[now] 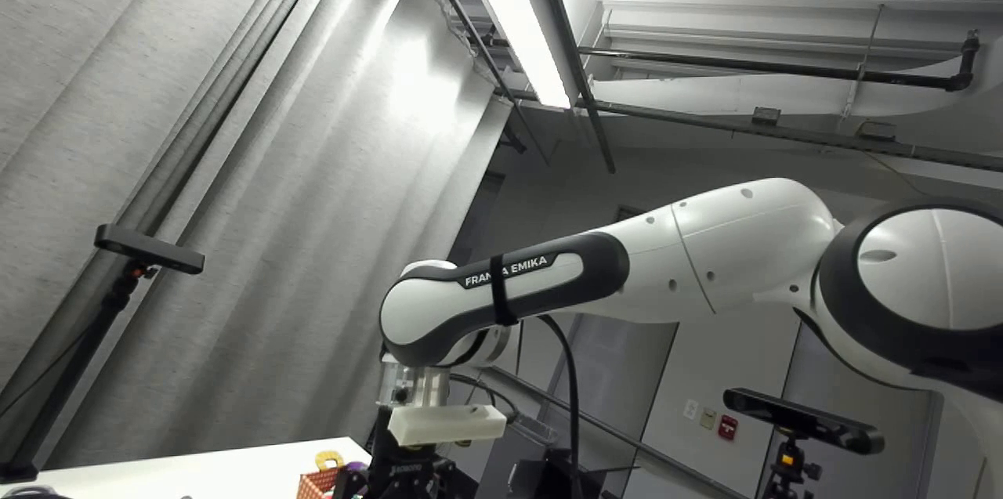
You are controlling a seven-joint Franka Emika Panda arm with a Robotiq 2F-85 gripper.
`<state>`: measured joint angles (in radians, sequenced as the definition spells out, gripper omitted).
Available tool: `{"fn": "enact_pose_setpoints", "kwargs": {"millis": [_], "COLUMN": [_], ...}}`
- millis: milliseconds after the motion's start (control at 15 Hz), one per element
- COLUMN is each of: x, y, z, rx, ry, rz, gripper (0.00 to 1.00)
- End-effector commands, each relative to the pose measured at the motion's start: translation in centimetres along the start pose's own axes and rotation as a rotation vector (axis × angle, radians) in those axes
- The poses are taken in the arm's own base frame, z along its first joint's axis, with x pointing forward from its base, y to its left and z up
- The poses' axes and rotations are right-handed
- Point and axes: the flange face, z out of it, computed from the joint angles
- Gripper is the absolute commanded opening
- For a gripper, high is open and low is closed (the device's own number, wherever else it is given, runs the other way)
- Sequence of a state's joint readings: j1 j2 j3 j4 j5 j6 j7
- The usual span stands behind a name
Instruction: Pick up the bowl on the right and pout its contents in the bowl on the left.
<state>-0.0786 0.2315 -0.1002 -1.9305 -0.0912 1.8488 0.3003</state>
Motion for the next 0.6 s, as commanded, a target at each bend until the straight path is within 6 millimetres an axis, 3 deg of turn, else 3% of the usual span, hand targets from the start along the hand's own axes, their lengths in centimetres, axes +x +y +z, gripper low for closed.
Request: {"fn": "enact_pose_setpoints", "kwargs": {"millis": [0,533], "x": [2.3,6.1], "y": [0.4,-0.7], "z": [1.5,3.6], "rx": [-0.07,-0.169], "ry": [0.004,0.179], "rz": [-0.088,-0.341], "gripper": [1.0,1.0]}}
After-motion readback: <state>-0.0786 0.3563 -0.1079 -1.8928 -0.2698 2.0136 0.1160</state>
